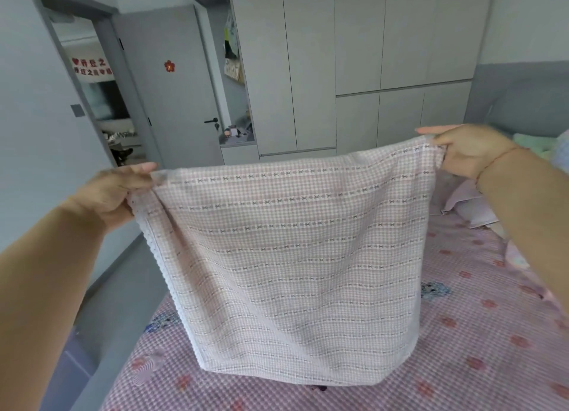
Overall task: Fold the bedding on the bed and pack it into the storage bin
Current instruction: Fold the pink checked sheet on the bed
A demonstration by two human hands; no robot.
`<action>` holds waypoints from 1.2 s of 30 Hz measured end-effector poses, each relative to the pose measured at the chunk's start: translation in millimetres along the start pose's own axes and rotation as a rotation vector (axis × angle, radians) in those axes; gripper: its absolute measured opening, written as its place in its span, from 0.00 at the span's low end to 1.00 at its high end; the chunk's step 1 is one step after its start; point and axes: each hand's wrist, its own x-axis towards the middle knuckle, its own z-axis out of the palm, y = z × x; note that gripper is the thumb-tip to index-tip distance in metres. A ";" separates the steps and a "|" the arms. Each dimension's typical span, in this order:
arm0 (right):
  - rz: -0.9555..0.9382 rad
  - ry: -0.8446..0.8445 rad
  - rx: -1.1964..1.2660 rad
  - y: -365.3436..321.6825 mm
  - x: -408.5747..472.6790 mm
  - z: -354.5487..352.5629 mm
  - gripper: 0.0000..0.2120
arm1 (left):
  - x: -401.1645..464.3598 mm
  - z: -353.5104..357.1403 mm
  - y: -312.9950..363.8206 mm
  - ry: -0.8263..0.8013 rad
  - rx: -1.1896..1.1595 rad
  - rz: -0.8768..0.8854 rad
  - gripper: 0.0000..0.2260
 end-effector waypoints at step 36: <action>-0.495 0.529 -0.883 32.5 33.0 -37.5 0.10 | 70.1 70.6 -57.9 0.459 0.871 0.419 0.13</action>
